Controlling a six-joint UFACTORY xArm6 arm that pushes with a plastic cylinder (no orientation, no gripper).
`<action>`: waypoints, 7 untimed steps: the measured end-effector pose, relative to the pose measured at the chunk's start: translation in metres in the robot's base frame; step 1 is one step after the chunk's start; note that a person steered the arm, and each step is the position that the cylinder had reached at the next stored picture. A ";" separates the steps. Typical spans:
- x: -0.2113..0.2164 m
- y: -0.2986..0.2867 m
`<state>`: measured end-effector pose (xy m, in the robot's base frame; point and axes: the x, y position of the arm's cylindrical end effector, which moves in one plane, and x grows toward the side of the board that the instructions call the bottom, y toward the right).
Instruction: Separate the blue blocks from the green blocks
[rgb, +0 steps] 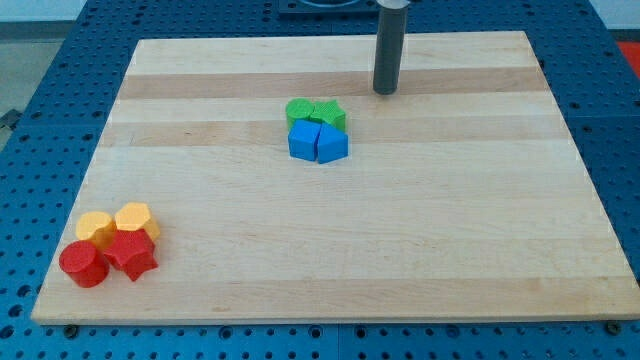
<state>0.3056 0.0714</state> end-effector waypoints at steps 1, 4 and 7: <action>-0.011 0.000; 0.005 0.008; 0.120 0.074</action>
<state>0.4256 0.1455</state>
